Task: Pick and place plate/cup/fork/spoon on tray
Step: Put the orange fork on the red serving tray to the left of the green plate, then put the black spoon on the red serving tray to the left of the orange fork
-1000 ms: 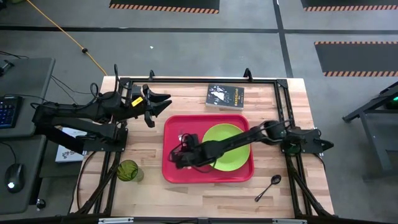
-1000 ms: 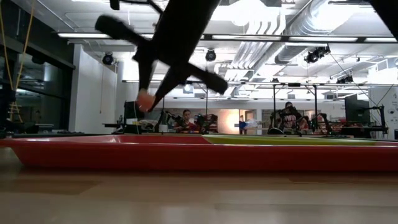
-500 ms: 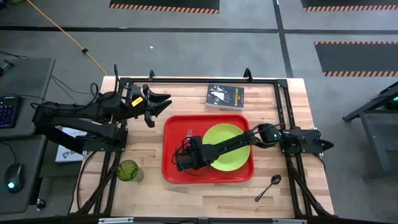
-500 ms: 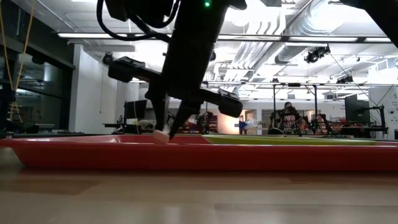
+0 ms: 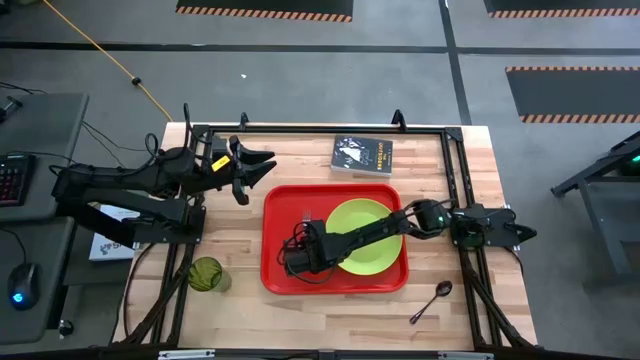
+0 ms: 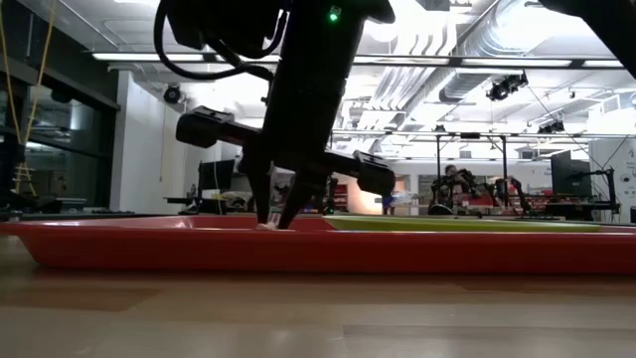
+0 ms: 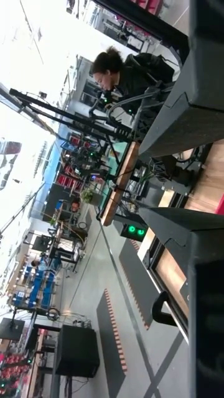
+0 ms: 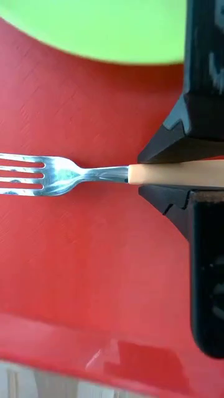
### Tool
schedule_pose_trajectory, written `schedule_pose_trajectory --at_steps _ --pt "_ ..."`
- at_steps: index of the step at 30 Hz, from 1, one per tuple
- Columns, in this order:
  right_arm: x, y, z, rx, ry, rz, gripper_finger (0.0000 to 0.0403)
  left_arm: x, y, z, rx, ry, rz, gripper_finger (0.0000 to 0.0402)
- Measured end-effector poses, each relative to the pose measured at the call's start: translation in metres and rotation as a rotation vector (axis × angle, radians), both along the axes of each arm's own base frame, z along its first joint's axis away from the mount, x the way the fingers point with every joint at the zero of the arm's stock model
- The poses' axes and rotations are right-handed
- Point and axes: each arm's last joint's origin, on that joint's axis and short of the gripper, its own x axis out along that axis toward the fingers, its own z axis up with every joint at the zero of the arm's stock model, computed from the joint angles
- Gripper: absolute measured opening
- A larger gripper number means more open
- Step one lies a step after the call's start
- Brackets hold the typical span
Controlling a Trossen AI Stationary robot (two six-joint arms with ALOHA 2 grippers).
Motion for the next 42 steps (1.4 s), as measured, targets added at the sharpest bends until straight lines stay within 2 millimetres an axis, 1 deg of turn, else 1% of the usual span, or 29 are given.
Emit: schedule_pose_trajectory --at_steps 6,14,21,24,27,37,42 --pt "0.0005 -0.0026 -0.0039 0.017 0.017 -0.003 0.0028 0.0000 0.0000 0.0000 0.000 0.000 0.000 0.0131" --pt "0.0011 -0.0023 -0.0041 0.028 0.014 -0.001 0.0062 0.0000 0.0000 0.0000 0.000 0.000 0.000 0.0131" --pt "0.0017 -0.0019 -0.0041 0.039 0.009 0.001 0.0074 0.0000 0.0000 0.0000 0.000 0.000 0.000 0.0131" --pt "0.0018 -0.0019 -0.0041 0.039 0.008 0.001 0.0085 0.0000 0.0000 0.0000 0.000 0.000 0.000 0.0131" --pt "0.0020 -0.0017 -0.0037 0.043 0.006 0.002 0.0106 0.0000 0.0000 0.0000 0.000 0.000 0.000 0.0131" --pt "0.0009 -0.0009 0.0013 0.070 0.008 0.010 0.0197 0.0000 0.0000 0.0000 0.000 0.000 0.000 0.0131" --pt "0.0008 -0.0007 0.0021 0.081 0.010 0.014 0.0221 -0.0001 0.0000 0.0000 0.000 0.000 0.000 0.0131"
